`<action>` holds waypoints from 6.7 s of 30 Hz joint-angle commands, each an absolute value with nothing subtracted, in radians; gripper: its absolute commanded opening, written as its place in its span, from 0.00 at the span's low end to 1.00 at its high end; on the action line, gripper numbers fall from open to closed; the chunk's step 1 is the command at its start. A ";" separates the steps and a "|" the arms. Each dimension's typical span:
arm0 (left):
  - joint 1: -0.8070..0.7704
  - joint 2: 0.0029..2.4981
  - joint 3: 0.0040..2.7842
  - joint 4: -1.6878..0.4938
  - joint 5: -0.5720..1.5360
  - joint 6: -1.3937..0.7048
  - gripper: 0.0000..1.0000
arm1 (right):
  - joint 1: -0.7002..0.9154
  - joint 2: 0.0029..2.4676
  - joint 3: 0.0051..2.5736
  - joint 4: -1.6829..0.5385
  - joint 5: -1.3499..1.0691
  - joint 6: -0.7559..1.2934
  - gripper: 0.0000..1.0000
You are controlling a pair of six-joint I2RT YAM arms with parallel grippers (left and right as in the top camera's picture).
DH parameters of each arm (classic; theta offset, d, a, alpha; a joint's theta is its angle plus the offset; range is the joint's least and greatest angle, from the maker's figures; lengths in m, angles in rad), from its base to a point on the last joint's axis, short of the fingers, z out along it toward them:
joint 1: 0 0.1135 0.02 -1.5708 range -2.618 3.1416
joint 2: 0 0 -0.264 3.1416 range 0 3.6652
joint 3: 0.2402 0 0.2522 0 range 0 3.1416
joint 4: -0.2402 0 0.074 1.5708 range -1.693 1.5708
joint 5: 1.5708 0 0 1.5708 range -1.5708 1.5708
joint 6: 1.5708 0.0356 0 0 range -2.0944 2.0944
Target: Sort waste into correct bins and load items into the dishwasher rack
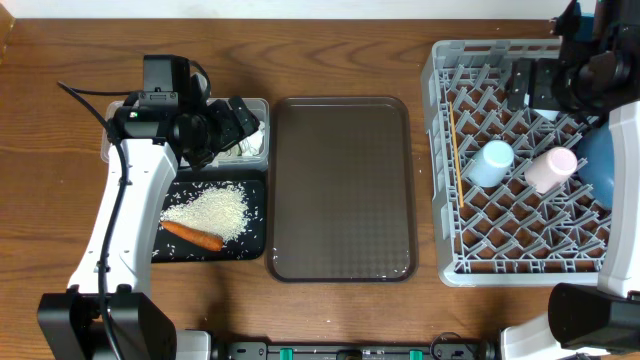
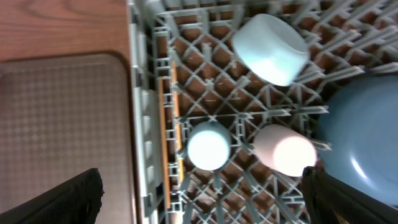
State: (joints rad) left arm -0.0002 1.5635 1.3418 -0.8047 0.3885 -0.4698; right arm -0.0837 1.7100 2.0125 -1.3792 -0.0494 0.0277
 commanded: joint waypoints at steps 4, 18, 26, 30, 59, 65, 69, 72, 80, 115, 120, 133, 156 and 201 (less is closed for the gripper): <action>0.006 1.565 1.342 -0.807 0.380 -0.453 0.95 | -0.072 1.698 2.011 -1.382 -0.023 0.047 0.99; 0.006 1.565 1.342 -0.807 0.380 -0.453 0.95 | -0.072 1.698 2.011 -1.382 -0.023 0.048 0.99; 0.006 1.565 1.342 -0.807 0.380 -0.453 0.95 | -0.072 1.696 2.011 -1.382 -0.023 0.047 0.99; 0.006 1.565 1.342 -0.807 0.380 -0.453 0.95 | -0.072 1.662 2.011 -1.382 -0.023 0.047 0.99; 0.006 1.565 1.342 -0.807 0.380 -0.453 0.95 | -0.026 0.913 1.998 -1.384 -0.023 0.048 0.99; 0.006 1.565 1.342 -0.807 0.380 -0.453 0.95 | 0.017 0.820 1.900 -1.381 -0.021 0.047 0.99; 0.006 1.565 1.342 -0.807 0.380 -0.453 0.95 | 0.020 0.756 1.801 -1.368 -0.003 0.044 0.99; 0.006 1.565 1.342 -0.807 0.380 -0.453 0.95 | 0.020 0.708 1.715 -1.344 -0.005 0.049 0.99; 0.006 1.565 1.342 -0.807 0.380 -0.453 0.95 | 0.020 0.545 1.391 -1.179 -0.016 0.101 0.99; 0.006 1.565 1.342 -0.807 0.380 -0.453 0.95 | 0.021 0.006 0.107 0.070 -0.043 0.277 0.99; 0.006 1.565 1.342 -0.807 0.380 -0.453 0.95 | 0.021 0.005 0.074 0.106 -0.042 0.276 0.99; 0.006 1.565 1.342 -0.807 0.380 -0.453 0.95 | 0.043 0.005 0.005 0.080 -0.041 0.180 0.99; 0.006 1.565 1.342 -0.807 0.380 -0.453 0.95 | 0.063 0.005 0.005 -0.072 -0.030 0.043 0.99; 0.006 1.512 1.341 -0.807 0.380 -0.453 0.95 | 0.063 0.006 0.005 -0.072 -0.030 0.043 0.99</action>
